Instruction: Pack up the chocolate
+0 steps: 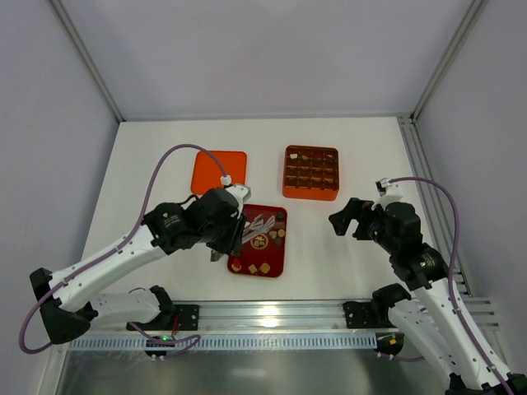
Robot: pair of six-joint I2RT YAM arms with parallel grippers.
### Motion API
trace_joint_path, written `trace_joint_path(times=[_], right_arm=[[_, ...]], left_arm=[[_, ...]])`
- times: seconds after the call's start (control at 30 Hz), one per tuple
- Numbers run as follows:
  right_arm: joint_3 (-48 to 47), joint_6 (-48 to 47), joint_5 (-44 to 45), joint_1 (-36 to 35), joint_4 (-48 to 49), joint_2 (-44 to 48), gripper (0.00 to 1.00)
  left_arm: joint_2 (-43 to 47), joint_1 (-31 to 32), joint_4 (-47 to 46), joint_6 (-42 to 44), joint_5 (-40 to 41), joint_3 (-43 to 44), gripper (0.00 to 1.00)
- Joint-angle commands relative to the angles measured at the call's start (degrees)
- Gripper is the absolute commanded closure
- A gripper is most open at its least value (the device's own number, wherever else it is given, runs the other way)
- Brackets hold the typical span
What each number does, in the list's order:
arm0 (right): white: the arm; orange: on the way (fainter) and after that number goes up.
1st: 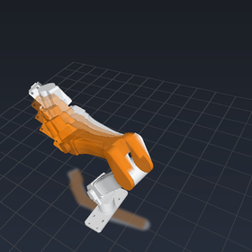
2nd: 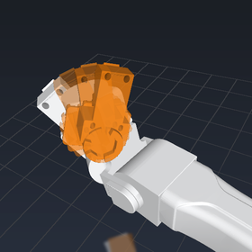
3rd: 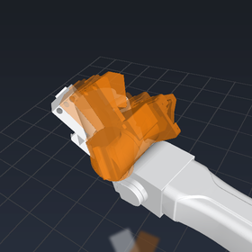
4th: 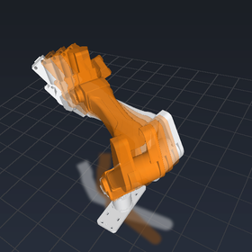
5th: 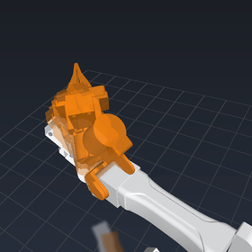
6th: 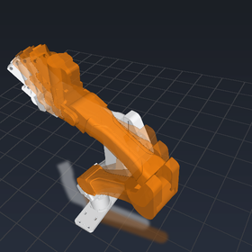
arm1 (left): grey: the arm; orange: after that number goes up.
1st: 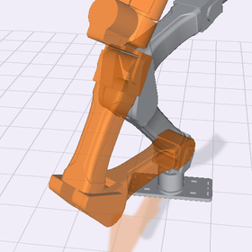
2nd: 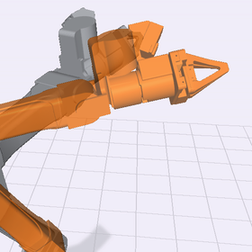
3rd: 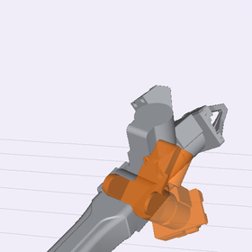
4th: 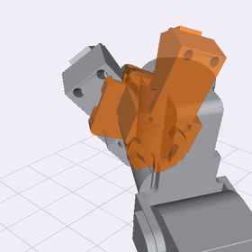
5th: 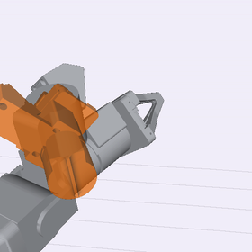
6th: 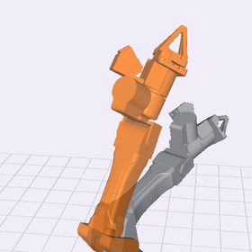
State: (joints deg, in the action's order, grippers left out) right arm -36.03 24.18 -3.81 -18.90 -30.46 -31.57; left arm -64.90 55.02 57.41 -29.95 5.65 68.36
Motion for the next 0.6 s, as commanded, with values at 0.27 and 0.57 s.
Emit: trace_joint_path(times=[0.27, 0.57], right_arm=[[1.0, 0.8, -0.9, 0.1, 4.2, -1.3, 0.00], [1.1, 0.6, -0.5, 0.1, 3.7, -0.8, 0.00]], left_arm=[[1.6, 4.3, 1.4, -3.2, -1.3, -5.1, 0.62], [-2.0, 6.8, -1.7, -3.3, -1.3, -3.8, 0.62]])
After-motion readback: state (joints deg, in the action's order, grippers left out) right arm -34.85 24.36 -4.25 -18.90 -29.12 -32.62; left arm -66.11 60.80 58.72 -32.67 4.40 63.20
